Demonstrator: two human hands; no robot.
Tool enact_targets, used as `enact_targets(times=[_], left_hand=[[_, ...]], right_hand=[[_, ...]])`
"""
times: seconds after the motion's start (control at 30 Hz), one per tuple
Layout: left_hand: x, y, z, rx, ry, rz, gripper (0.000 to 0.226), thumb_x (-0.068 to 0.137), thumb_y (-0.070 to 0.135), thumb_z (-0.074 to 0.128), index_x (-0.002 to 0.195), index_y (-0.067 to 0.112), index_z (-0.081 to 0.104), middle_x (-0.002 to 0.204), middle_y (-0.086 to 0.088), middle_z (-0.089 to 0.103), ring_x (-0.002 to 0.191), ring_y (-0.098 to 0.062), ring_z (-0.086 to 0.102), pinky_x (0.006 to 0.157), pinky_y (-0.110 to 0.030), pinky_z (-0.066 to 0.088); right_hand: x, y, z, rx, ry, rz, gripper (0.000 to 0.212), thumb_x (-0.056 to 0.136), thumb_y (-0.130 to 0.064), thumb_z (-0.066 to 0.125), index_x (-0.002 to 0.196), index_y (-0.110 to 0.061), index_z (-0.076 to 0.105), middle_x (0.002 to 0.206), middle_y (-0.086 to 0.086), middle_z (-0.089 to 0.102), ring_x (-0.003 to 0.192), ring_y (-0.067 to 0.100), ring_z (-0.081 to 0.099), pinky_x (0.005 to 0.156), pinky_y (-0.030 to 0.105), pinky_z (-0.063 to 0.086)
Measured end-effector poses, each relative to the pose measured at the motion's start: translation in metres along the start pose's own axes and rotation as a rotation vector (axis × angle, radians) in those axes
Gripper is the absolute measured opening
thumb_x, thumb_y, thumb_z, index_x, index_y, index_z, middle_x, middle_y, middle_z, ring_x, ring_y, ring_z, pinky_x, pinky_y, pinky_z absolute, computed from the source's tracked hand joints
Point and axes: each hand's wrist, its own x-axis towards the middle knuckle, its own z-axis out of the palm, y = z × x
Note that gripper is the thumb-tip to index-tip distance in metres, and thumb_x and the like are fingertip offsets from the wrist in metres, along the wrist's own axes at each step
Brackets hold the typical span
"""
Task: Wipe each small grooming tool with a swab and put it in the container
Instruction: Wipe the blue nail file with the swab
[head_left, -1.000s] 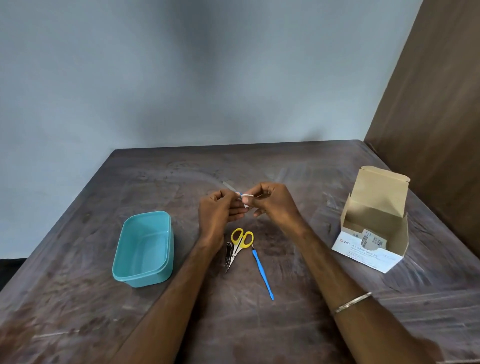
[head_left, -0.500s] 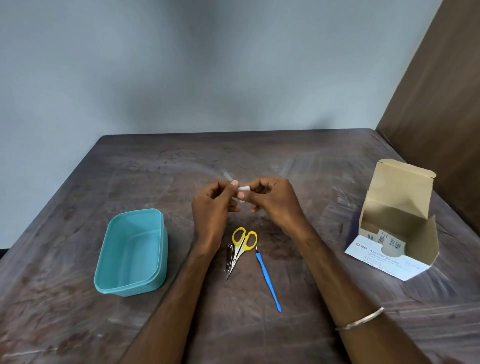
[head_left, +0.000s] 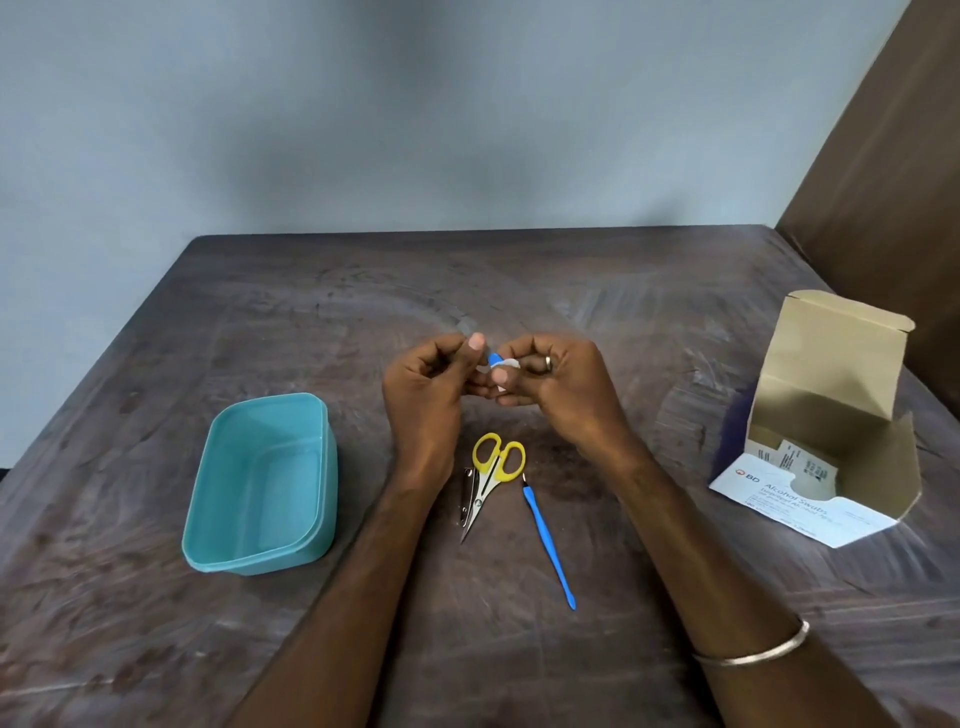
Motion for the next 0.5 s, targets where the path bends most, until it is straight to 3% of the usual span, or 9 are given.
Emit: enact_targets(times=[0.13, 0.23, 0.33, 0.5], left_hand=[[0.0000, -0.0002, 0.0003, 0.013, -0.001, 0.019, 0.015, 0.090, 0.009, 0.069, 0.085, -0.005, 0.071, 0.069, -0.014, 0.069, 0.055, -0.019, 0.062, 0.053, -0.025, 0.053], [0.0000, -0.0009, -0.0003, 0.025, 0.001, 0.021, 0.014, 0.089, 0.008, 0.070, 0.086, -0.006, 0.071, 0.067, -0.011, 0.069, 0.053, -0.015, 0.060, 0.051, -0.023, 0.051], [0.0010, -0.0016, -0.0013, 0.023, -0.002, 0.025, 0.012, 0.088, 0.007, 0.070, 0.084, -0.004, 0.071, 0.066, -0.012, 0.068, 0.053, -0.017, 0.060, 0.052, -0.025, 0.052], [0.0015, -0.0011, -0.0025, 0.007, -0.003, 0.028, 0.012, 0.089, 0.006, 0.069, 0.082, -0.003, 0.070, 0.063, -0.012, 0.068, 0.054, -0.020, 0.063, 0.055, -0.027, 0.055]], right_hand=[[-0.0056, -0.0042, 0.0027, 0.036, 0.042, 0.005, 0.010, 0.080, -0.004, 0.081, 0.085, -0.004, 0.072, 0.070, 0.011, 0.076, 0.064, 0.025, 0.075, 0.062, 0.032, 0.063], [-0.0092, -0.0069, 0.0047, 0.041, 0.042, -0.010, 0.009, 0.081, -0.008, 0.081, 0.081, -0.009, 0.072, 0.071, 0.013, 0.076, 0.064, 0.027, 0.075, 0.062, 0.034, 0.063], [-0.0100, -0.0073, 0.0035, 0.048, 0.020, -0.007, 0.008, 0.084, -0.001, 0.076, 0.082, -0.007, 0.071, 0.070, 0.010, 0.075, 0.063, 0.021, 0.075, 0.061, 0.029, 0.062], [-0.0097, -0.0064, 0.0032, 0.043, -0.011, -0.003, 0.026, 0.085, 0.010, 0.070, 0.081, -0.017, 0.071, 0.070, 0.000, 0.075, 0.067, 0.015, 0.074, 0.069, 0.031, 0.063]])
